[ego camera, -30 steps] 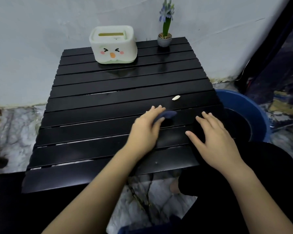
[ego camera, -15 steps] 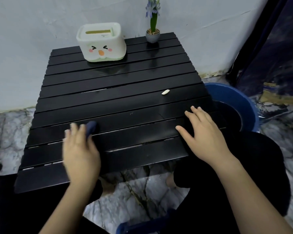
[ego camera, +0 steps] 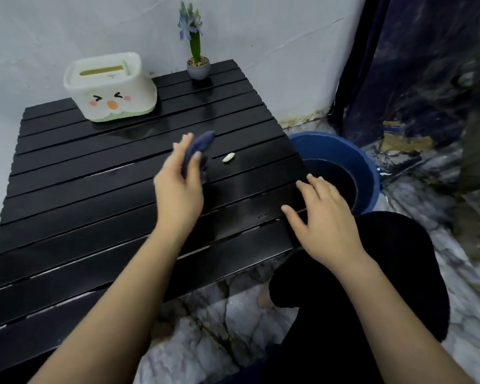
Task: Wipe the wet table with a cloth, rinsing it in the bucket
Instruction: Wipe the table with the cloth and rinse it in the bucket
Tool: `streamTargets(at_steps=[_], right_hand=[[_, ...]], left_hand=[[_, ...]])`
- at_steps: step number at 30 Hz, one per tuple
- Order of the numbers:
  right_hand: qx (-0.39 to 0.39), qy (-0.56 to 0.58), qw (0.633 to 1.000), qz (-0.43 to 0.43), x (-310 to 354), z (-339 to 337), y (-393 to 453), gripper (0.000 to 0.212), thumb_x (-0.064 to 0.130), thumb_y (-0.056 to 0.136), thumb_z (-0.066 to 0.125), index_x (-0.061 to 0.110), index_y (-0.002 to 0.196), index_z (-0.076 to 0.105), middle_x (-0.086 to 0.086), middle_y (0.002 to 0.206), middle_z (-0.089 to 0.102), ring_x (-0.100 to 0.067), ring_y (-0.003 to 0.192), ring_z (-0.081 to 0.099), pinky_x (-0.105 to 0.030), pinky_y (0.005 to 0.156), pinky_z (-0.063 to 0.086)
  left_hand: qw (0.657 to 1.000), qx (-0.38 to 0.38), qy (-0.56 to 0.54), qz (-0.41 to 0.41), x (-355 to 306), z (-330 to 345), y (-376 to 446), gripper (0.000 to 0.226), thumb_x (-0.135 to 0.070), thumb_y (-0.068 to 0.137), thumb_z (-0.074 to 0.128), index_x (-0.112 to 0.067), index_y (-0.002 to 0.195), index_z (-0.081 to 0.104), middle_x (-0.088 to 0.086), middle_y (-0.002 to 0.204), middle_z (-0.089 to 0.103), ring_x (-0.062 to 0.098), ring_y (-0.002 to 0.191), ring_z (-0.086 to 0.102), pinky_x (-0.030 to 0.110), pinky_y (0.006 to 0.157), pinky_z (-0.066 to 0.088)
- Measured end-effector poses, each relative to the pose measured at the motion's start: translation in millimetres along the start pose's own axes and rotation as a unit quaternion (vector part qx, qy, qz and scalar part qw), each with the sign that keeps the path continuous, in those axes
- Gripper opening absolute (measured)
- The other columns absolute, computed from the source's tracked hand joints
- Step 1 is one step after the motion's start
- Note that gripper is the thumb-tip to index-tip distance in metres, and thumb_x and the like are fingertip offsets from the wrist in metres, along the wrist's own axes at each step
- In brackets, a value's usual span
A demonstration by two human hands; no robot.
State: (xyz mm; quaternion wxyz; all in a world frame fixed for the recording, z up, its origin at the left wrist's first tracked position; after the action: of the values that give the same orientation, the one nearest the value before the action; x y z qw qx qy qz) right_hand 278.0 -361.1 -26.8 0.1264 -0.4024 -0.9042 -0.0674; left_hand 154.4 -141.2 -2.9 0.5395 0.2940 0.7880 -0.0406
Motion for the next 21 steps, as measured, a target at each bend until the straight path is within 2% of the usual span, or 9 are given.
streamTargets(at_steps=[2,5,7,10,13,18,21], right_hand=[[0.003,0.003,0.999,0.032,-10.2,-1.0,-4.6,0.071,0.055,0.097,0.046,0.009,0.150,0.038,-0.014,0.159,0.032,-0.030,0.149,0.023,-0.044,0.121,0.023],[0.008,0.027,0.996,0.079,-22.3,-1.5,-12.9,0.084,0.065,0.094,0.041,0.008,0.155,0.026,-0.013,0.162,0.025,-0.028,0.150,0.020,-0.041,0.121,0.024],[0.020,0.060,0.993,0.098,-26.6,0.9,-18.0,0.089,0.067,0.093,0.040,0.008,0.156,0.020,-0.012,0.162,0.025,-0.026,0.150,0.020,-0.040,0.120,0.027],[0.031,0.098,0.989,0.106,-27.7,4.7,-20.3,0.091,0.068,0.093,0.037,0.010,0.158,0.013,-0.009,0.160,0.029,-0.023,0.148,0.024,-0.038,0.116,0.035],[0.026,0.105,0.988,0.107,-27.2,5.2,-18.2,0.089,0.067,0.094,0.038,0.011,0.158,0.011,-0.008,0.157,0.031,-0.022,0.144,0.030,-0.036,0.109,0.040],[0.018,0.114,0.988,0.100,-27.3,4.2,-16.2,0.089,0.066,0.094,0.041,0.010,0.157,0.012,-0.007,0.156,0.032,-0.021,0.142,0.033,-0.031,0.105,0.041],[0.010,0.117,0.988,0.097,-27.6,2.9,-14.1,0.088,0.065,0.094,0.043,0.010,0.157,0.015,-0.007,0.154,0.035,-0.021,0.141,0.034,-0.030,0.104,0.042]], left_hand=[[0.996,-0.058,0.065,-0.023,22.4,-24.1,26.0,0.039,-0.024,0.099,0.053,-0.014,0.137,0.056,0.005,0.140,0.057,0.015,0.134,0.049,0.023,0.113,0.035],[0.975,0.007,0.213,-0.062,63.6,-20.2,47.7,0.045,-0.029,0.098,0.051,-0.017,0.141,0.051,0.014,0.155,0.037,0.033,0.147,0.026,0.043,0.120,0.022],[0.951,0.039,0.302,-0.052,78.1,-5.5,49.5,0.045,-0.029,0.099,0.048,-0.017,0.142,0.048,0.019,0.157,0.029,0.043,0.146,0.017,0.054,0.118,0.015],[0.947,0.026,0.321,-0.015,71.5,16.6,46.5,0.042,-0.023,0.102,0.042,-0.009,0.141,0.048,0.022,0.150,0.039,0.045,0.142,0.026,0.052,0.117,0.023],[0.953,0.034,0.302,-0.012,51.4,50.1,36.1,0.041,-0.022,0.104,0.039,-0.009,0.142,0.046,0.017,0.153,0.038,0.038,0.144,0.026,0.047,0.117,0.025],[0.958,0.048,0.276,0.064,9.8,124.1,23.5,0.037,-0.015,0.101,0.043,-0.007,0.136,0.052,0.018,0.149,0.043,0.037,0.139,0.035,0.042,0.118,0.026],[0.963,0.085,0.235,0.101,-20.9,168.1,22.9,0.034,-0.010,0.100,0.045,-0.007,0.132,0.055,0.017,0.144,0.049,0.035,0.136,0.040,0.039,0.118,0.026]])
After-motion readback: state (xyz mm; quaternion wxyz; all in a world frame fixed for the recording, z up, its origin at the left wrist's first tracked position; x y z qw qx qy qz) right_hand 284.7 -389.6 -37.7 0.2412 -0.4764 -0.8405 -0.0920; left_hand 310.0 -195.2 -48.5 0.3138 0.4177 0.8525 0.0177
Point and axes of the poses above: each hand's wrist, its own y-axis towards the middle knuckle, its own z-axis out of the palm, x = y × z, the point moved 5 cm from there along y, towards the middle knuckle
